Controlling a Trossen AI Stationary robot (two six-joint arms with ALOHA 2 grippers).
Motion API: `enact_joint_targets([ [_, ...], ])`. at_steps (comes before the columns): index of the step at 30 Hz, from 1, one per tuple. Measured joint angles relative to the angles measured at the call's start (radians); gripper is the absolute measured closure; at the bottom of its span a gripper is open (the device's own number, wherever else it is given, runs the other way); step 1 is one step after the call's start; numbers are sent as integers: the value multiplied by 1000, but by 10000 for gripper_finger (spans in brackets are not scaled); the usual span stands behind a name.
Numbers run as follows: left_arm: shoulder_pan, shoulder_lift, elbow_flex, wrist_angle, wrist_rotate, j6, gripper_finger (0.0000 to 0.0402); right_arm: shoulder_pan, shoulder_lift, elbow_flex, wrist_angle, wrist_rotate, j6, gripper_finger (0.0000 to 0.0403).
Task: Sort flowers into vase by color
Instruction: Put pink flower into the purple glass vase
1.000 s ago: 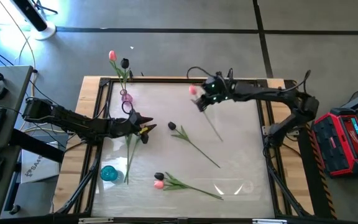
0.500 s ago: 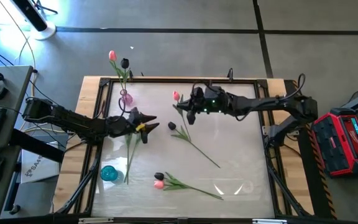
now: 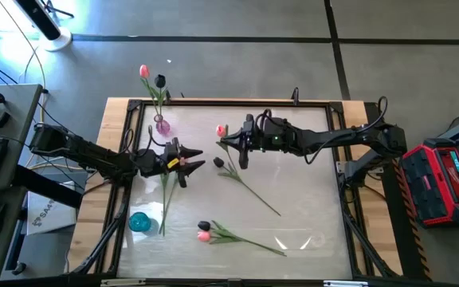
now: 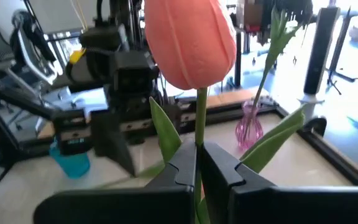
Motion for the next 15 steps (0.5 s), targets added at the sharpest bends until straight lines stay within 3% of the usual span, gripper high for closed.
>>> enact_joint_targets([
  [3, -17, 1, 8, 6, 1, 31, 198, -1, 0, 0, 44, -17, -1, 402],
  [10, -28, 100, 94, 5, 41, 39, 179, 0, 0, 1, 112, -177, 53, 402],
  [15, -28, 223, 192, 4, 51, 92, 180, 7, 0, 1, 115, -184, 52, 402],
])
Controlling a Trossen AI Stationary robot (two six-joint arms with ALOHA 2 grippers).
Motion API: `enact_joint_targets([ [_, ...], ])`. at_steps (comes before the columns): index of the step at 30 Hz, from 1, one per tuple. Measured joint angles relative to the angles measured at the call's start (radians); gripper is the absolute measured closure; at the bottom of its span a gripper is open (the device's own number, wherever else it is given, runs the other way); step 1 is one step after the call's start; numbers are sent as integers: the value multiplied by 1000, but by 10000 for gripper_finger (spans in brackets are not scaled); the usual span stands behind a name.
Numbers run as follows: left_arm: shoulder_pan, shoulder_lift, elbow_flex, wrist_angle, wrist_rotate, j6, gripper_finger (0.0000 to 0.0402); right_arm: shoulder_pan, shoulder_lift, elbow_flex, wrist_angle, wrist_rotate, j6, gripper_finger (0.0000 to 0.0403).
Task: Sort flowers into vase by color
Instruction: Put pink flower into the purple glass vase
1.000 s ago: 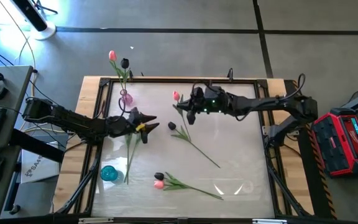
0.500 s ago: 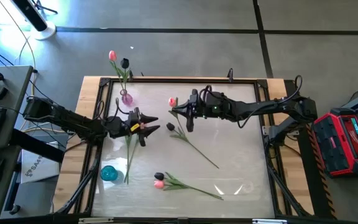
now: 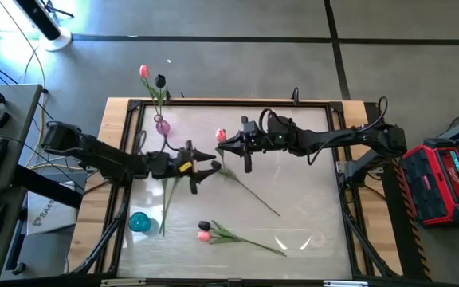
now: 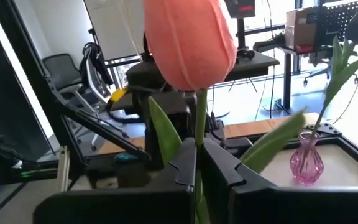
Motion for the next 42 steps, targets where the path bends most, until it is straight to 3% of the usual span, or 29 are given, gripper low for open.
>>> enact_joint_targets([
  [6, 1, 104, 93, 0, -1, 54, 181, 10, 0, 0, 0, -3, -1, 402],
  [12, 1, 126, 129, 1, -33, 112, 198, 27, 0, 0, -24, -6, -8, 402],
  [19, 3, 126, 129, -1, -20, 123, 290, 60, 0, 0, -97, 9, -22, 402],
  [26, 16, 126, 129, -1, 154, 132, 392, 89, 1, 0, -64, 25, -45, 402],
  [37, 16, 126, 128, -6, 153, 165, 400, 93, 0, 0, -88, 17, -19, 401],
  [42, 16, 126, 128, 2, 145, 166, 401, 98, -4, 0, -119, 17, -43, 367],
])
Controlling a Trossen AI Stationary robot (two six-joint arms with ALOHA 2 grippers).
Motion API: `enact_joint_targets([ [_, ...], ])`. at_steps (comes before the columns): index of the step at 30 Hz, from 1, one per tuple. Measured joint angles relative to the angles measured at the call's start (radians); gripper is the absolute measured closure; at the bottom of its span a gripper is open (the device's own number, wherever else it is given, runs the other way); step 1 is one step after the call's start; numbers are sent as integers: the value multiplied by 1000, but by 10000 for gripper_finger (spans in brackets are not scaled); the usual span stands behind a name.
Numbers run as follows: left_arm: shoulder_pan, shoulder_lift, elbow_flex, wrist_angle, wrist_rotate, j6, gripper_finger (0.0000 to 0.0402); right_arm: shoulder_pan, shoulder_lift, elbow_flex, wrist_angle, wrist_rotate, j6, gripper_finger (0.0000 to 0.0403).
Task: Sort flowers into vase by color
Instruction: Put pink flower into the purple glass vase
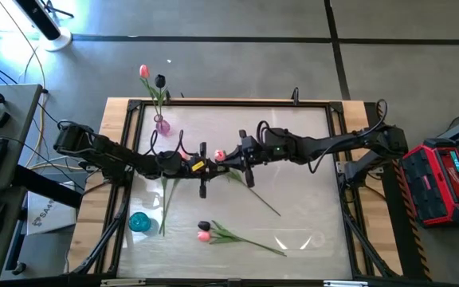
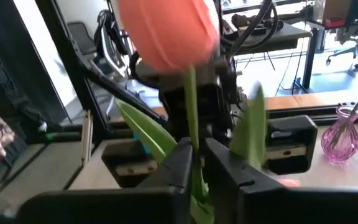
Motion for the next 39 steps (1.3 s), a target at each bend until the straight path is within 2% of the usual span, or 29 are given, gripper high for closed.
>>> enact_joint_targets([
  [6, -2, 0, 0, -17, -23, -10, 401, 3, -55, 0, -99, 21, -16, 306],
  [10, -2, 0, 0, -16, -31, -22, 401, 2, -117, 0, -199, 90, 10, 280],
  [18, -2, -8, 0, -23, -60, -29, 401, 2, -204, 0, -442, 128, -67, 268],
  [23, -2, -29, 0, -53, -115, -27, 401, -18, -192, 0, -573, 229, -39, 268],
  [31, -1, -228, 0, -290, -219, -9, 401, -56, -130, 0, -672, 249, -16, 268],
  [39, 17, -511, 0, -587, -269, 60, 401, -131, -39, 0, -603, 225, 22, 268],
])
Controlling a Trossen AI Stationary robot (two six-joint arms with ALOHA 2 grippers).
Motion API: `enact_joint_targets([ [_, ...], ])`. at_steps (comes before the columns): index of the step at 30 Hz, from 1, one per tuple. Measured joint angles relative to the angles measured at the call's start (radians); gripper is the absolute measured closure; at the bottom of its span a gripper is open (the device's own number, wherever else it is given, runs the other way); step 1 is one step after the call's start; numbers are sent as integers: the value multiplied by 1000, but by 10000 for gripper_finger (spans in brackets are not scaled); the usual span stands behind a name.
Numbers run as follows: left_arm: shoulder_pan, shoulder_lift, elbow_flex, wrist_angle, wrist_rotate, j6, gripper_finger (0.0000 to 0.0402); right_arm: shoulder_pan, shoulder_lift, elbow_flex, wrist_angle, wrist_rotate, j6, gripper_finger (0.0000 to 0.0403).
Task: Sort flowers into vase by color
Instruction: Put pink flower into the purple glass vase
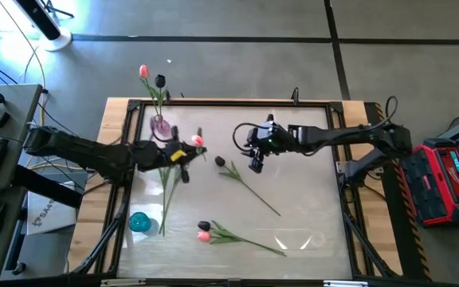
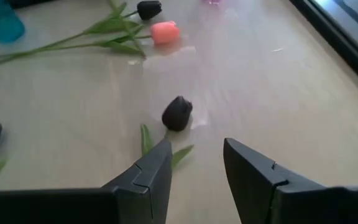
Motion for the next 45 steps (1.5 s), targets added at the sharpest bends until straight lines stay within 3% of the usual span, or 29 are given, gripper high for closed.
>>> enact_joint_targets([
  [5, 54, -171, 0, -161, -95, 0, 401, -36, 55, 0, 84, -8, 51, 268],
  [11, 155, -355, 0, -300, -182, 0, 401, -50, 97, 0, 206, -100, 67, 268],
  [20, 286, -520, 0, -425, -247, -16, 401, -54, 110, 0, 229, -136, 59, 268],
  [28, 375, -543, 0, -513, -339, -33, 401, -54, 110, 0, 236, -136, 40, 268],
  [35, 449, -543, 0, -454, -309, 26, 401, -54, 110, 0, 246, -136, 40, 268],
  [45, 564, -494, -10, -421, -242, -26, 401, -53, 110, 0, 276, -132, 17, 268],
])
